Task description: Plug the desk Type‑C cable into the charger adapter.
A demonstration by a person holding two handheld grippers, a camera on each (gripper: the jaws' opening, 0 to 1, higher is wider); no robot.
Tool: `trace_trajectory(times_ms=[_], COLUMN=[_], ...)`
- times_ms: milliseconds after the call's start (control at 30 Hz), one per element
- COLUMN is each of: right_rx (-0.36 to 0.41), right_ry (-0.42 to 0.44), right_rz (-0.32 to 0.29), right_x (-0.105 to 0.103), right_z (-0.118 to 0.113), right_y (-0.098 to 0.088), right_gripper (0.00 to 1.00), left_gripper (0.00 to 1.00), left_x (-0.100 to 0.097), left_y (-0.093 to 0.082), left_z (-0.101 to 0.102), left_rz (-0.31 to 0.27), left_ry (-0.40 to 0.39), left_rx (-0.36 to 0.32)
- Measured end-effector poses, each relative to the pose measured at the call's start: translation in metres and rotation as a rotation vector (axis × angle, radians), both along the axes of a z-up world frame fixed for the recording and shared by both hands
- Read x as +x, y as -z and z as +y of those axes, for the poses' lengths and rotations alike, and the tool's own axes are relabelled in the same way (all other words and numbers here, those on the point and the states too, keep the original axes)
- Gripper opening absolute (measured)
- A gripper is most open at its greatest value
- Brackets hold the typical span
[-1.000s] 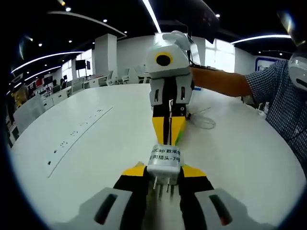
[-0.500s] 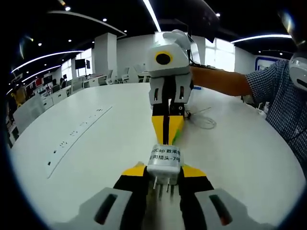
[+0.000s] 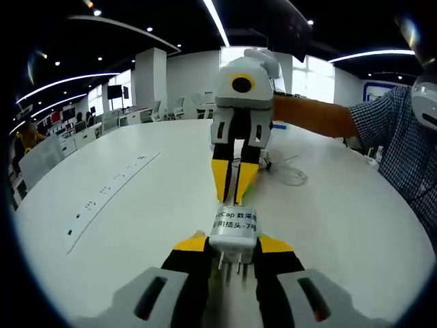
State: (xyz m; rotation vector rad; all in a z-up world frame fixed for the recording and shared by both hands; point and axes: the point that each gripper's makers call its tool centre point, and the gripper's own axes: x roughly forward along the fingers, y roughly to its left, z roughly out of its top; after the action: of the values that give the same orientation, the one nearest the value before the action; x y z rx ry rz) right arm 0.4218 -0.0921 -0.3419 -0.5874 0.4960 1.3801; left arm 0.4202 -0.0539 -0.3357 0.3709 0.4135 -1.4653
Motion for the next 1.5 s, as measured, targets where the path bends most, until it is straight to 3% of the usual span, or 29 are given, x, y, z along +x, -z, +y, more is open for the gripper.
trace_trajectory(times_ms=[67, 400, 567, 733, 933, 1000, 1067, 1133, 1500], right_rx=[-0.009, 0.057, 0.021, 0.066, 0.068, 0.074, 0.075, 0.076, 0.132], right_ry=[-0.006, -0.056, -0.054, -0.033, -0.017, 0.004, 0.075, 0.093, 0.101], right_rz=[-0.025, -0.035, -0.032, -0.017, -0.015, 0.003, 0.099, 0.141, 0.239], right_x=[0.002, -0.002, -0.001, 0.003, 0.004, 0.005, 0.006, 0.006, -0.004], right_z=[-0.002, 0.005, 0.001, 0.003, 0.005, 0.005, 0.004, 0.003, 0.006], right_y=[0.001, -0.008, 0.003, 0.004, 0.004, 0.004, 0.006, 0.005, -0.006], right_gripper=[0.08, 0.08, 0.08, 0.07, 0.06, 0.05, 0.05, 0.05, 0.04], left_gripper=[0.25, 0.26, 0.26, 0.26, 0.26, 0.26, 0.26, 0.25, 0.25], left_x=[0.005, 0.006, 0.006, 0.009, 0.008, 0.006, 0.000, -0.003, -0.007], left_y=[0.000, 0.001, 0.001, 0.001, 0.001, 0.001, 0.001, 0.001, -0.001], left_z=[0.002, 0.001, 0.001, 0.003, 0.003, 0.002, -0.001, -0.002, -0.002], left_rz=[0.000, -0.001, -0.002, -0.001, -0.001, -0.001, -0.004, -0.006, -0.005], left_ry=[0.000, -0.003, -0.003, -0.004, -0.002, -0.001, 0.001, 0.001, 0.010], left_rx=[-0.002, -0.004, -0.001, -0.009, -0.008, -0.007, -0.003, -0.005, 0.002])
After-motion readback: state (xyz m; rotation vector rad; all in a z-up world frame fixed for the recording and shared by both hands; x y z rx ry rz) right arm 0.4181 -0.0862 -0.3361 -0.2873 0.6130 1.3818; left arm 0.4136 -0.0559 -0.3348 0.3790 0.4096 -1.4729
